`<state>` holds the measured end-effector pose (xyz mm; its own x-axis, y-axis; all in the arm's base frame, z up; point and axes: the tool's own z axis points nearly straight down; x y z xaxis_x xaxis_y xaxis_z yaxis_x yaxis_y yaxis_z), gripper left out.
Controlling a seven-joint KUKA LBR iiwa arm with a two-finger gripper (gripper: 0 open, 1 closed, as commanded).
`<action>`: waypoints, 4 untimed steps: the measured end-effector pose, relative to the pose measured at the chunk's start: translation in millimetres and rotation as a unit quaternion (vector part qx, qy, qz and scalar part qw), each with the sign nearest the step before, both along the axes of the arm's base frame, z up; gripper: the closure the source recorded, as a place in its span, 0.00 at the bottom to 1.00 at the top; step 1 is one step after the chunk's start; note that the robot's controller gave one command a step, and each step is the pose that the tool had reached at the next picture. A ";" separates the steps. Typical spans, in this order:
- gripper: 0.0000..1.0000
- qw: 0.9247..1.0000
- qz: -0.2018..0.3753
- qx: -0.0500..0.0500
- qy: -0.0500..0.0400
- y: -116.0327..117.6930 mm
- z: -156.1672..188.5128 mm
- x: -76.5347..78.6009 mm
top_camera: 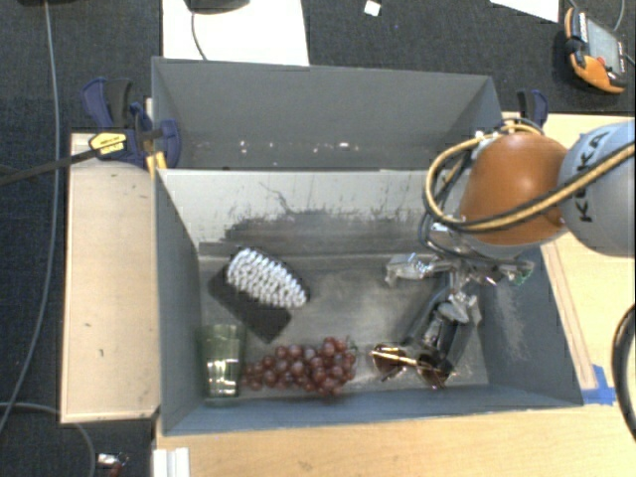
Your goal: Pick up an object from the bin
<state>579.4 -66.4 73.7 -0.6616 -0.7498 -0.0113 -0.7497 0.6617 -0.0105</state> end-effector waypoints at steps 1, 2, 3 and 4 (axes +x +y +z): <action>1.00 1.000 0.027 -0.002 0.003 -3.1 3.8 -0.2; 1.00 1.000 0.027 -0.002 0.003 -2.9 4.0 -0.3; 1.00 1.000 0.025 -0.001 0.002 -2.6 17.3 -1.3; 1.00 1.000 0.024 0.000 0.005 -2.0 39.9 -3.0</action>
Offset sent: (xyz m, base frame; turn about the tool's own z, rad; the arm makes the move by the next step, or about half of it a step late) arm 0.0000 0.0000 0.0000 0.0000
